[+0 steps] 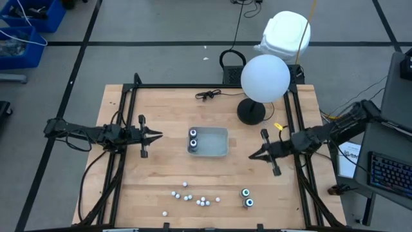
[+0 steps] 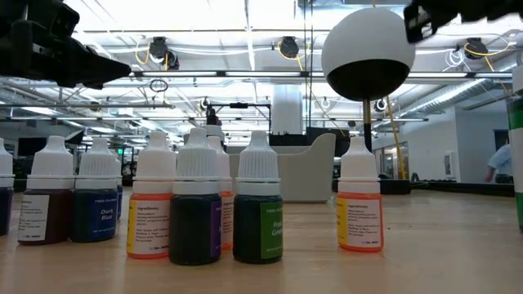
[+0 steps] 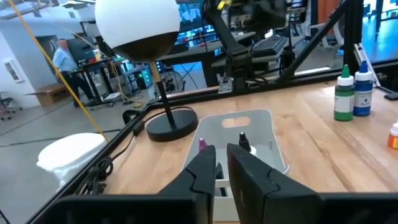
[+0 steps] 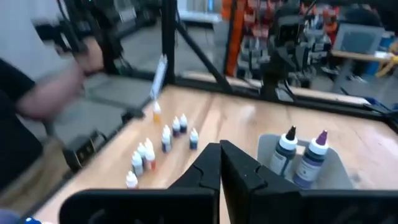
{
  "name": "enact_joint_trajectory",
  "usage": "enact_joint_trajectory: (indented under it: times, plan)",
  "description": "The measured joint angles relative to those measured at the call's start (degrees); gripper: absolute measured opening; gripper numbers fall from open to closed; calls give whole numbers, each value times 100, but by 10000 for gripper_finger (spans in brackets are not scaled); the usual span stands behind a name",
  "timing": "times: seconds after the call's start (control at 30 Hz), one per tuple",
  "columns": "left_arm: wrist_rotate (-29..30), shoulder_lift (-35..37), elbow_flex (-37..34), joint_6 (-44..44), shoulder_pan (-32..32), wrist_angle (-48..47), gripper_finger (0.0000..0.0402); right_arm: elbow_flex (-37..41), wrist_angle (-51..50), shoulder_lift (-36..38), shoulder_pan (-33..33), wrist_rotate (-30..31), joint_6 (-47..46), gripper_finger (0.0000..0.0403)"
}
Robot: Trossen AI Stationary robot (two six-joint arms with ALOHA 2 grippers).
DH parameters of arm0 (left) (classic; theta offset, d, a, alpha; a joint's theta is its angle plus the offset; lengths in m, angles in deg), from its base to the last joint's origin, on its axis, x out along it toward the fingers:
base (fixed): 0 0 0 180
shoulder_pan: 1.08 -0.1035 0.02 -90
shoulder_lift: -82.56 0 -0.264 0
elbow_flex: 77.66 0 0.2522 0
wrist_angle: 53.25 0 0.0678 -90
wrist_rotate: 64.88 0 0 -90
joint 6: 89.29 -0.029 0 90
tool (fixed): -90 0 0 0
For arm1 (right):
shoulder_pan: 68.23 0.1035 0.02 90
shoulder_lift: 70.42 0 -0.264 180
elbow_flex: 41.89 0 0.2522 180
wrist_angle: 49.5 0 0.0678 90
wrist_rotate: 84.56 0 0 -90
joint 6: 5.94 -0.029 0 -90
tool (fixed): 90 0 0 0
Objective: Pick & Place food coloring
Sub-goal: Put the large blue food coloring bottle into the gray bin
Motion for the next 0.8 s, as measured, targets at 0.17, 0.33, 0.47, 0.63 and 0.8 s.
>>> enact_joint_trajectory:
  times: [0.17,0.33,0.47,0.63,0.8]
  plan:
    - [2,0,0,24,0,-2,51,-1492,-1283,-1336,1289,1456,-20,0]
    - [4,0,0,96,0,2,51,-2499,-2066,-2316,2108,1703,-608,0]
    - [6,0,0,87,0,22,51,-2866,-2108,-2931,2574,1703,-1052,0]
    - [13,0,0,10,0,161,51,-3334,-2094,-3620,3306,2709,-838,0]
    - [12,0,0,333,0,279,51,-3380,-2059,-3974,3768,4144,-1557,0]
